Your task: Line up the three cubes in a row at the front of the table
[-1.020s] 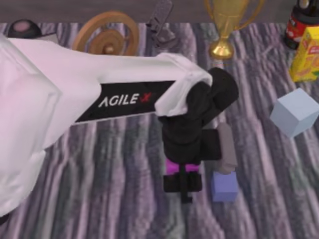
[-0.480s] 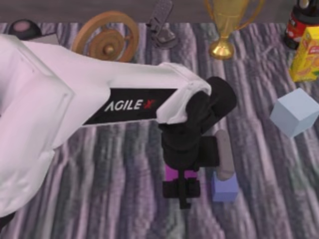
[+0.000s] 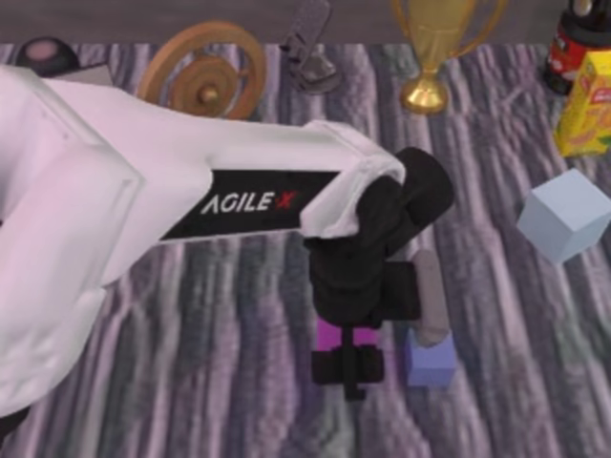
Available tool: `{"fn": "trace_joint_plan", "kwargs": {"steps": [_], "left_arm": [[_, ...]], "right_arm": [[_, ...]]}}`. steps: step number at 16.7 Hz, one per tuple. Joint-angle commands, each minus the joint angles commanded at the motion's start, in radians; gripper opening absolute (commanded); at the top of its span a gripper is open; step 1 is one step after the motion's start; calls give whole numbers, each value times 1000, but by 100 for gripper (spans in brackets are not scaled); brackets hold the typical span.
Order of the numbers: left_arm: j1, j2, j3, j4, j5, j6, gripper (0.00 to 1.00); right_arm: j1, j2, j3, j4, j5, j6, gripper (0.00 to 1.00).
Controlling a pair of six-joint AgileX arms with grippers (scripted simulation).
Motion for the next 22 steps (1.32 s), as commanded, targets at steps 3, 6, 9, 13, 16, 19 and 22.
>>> {"fn": "trace_joint_plan", "kwargs": {"steps": [3, 6, 9, 13, 16, 19, 22], "left_arm": [[0, 0, 0, 0, 0, 0, 100], [0, 0, 0, 0, 0, 0, 100], [0, 0, 0, 0, 0, 0, 100], [2, -5, 14, -18, 0, 1, 100], [11, -34, 75, -111, 0, -1, 100], [19, -69, 140, -217, 0, 0, 100], [22, -84, 159, -242, -1, -1, 100]], "right_arm": [[0, 0, 0, 0, 0, 0, 100], [0, 0, 0, 0, 0, 0, 100], [0, 0, 0, 0, 0, 0, 100], [0, 0, 0, 0, 0, 0, 100], [0, 0, 0, 0, 0, 0, 100], [0, 0, 0, 0, 0, 0, 100], [0, 0, 0, 0, 0, 0, 100]]}}
